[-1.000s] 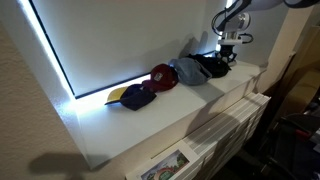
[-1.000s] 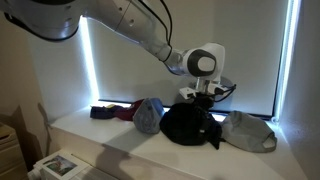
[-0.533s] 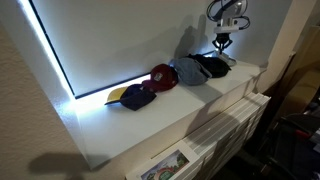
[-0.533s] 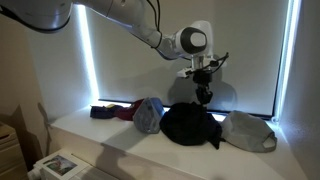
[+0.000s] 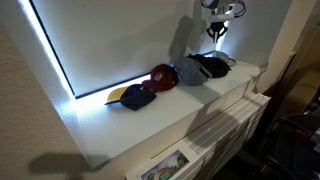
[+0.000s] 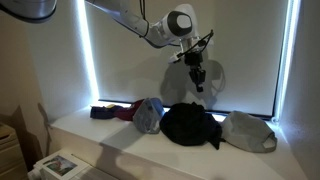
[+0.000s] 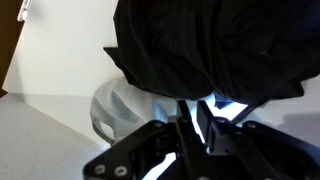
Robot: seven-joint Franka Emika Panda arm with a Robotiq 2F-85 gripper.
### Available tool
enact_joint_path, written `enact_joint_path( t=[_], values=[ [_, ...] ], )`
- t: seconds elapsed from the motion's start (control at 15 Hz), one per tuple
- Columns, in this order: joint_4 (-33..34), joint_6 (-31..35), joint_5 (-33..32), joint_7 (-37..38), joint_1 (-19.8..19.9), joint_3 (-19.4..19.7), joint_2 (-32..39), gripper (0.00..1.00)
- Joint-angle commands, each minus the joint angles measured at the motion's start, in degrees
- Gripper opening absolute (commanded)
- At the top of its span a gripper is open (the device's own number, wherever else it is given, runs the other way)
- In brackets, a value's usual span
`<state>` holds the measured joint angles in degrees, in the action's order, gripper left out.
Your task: Move the black cloth on the window sill to the right
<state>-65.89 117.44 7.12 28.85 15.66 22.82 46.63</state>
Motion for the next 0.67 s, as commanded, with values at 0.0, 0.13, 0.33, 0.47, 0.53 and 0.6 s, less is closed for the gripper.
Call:
enact_joint_path(
  t=[0.0, 0.13, 0.33, 0.47, 0.53, 0.6],
  values=[
    [0.28, -0.94, 0.66, -0.96, 0.7, -0.59, 0.43, 0.47],
    [1.01, -3.15, 2.53, -3.59, 2.47, -2.15, 1.8, 0.62],
    [1.34, -5.05, 4.02, -5.01, 3.87, -2.94, 3.55, 0.83],
    [1.4, -5.41, 4.67, -5.21, 4.59, -3.01, 4.76, 0.97],
    [1.44, -5.61, 4.85, -5.43, 4.89, -2.9, 5.37, 0.99],
    [1.6, -5.96, 4.9, -5.42, 5.13, -2.77, 5.88, 1.0]
  ],
)
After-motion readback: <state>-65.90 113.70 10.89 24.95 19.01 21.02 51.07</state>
